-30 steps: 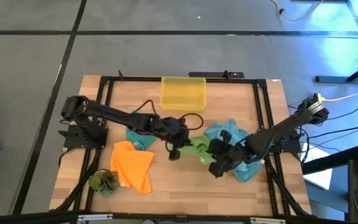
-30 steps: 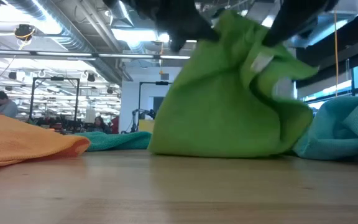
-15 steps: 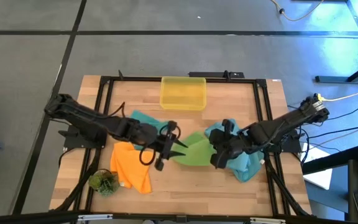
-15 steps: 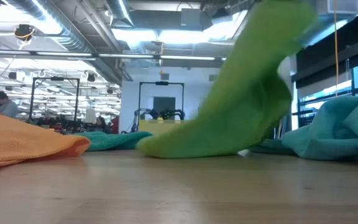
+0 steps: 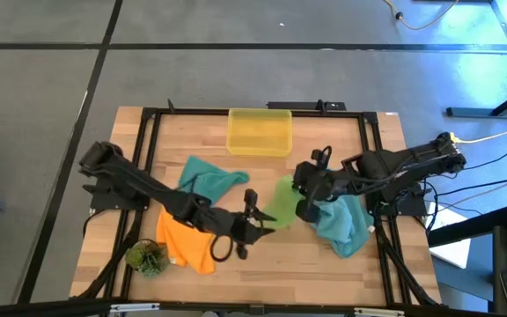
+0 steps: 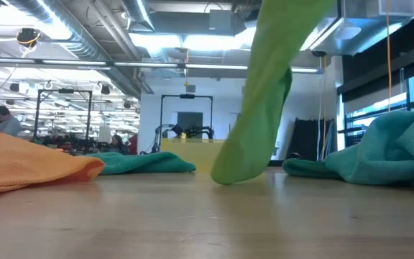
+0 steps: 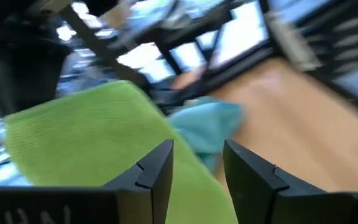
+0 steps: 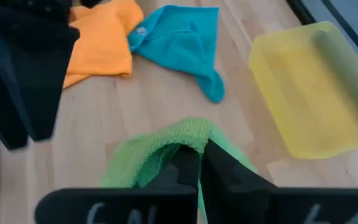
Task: Fold microfiber towels
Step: Fold the green microfiber cloth
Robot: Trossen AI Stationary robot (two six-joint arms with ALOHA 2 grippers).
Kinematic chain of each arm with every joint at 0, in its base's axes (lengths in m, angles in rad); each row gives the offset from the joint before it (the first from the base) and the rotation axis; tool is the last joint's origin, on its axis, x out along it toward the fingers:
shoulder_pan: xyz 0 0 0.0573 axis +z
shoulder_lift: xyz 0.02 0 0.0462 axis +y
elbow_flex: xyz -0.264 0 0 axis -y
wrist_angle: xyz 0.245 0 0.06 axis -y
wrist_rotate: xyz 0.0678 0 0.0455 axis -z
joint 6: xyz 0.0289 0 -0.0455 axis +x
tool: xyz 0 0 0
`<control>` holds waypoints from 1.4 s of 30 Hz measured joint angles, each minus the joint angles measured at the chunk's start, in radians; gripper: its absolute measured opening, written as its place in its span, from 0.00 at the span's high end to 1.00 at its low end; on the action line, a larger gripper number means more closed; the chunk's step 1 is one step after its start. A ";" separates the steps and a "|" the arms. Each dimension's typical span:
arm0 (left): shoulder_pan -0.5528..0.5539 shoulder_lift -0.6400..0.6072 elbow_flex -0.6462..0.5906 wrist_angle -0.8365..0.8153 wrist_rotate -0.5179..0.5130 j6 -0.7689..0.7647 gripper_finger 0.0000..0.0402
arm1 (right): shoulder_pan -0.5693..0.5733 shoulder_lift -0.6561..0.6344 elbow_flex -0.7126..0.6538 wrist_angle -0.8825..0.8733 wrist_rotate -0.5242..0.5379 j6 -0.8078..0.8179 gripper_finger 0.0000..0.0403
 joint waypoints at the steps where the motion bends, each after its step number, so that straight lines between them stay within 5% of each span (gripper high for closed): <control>1: -0.005 0.021 0.000 0.045 -0.055 0.015 0.67 | -0.008 0.000 0.000 0.000 0.000 0.000 0.99; 5: -0.009 0.092 0.000 0.258 -0.168 0.037 0.67 | -0.038 0.000 0.000 -0.004 0.000 -0.002 0.99; 11: -0.009 0.154 0.000 0.460 -0.176 -0.053 0.67 | -0.082 0.000 0.000 -0.003 0.000 -0.019 0.99; 16: -0.007 0.205 0.000 0.461 -0.151 -0.095 0.67 | -0.126 0.000 0.000 0.012 0.000 -0.044 0.98; 23: 0.032 0.251 0.000 0.496 -0.490 -0.005 0.63 | -0.192 0.000 0.001 0.064 -0.005 -0.077 0.98; 28: 0.053 0.292 0.015 0.465 -0.469 0.033 0.57 | -0.235 0.000 0.001 0.089 -0.034 -0.104 0.98; 35: 0.072 0.365 0.152 0.471 -0.546 0.108 0.47 | -0.278 0.000 0.001 0.112 -0.049 -0.111 0.98; 42: 0.086 0.486 0.303 0.469 -0.700 0.337 0.42 | -0.297 0.000 0.001 0.124 -0.095 -0.112 0.98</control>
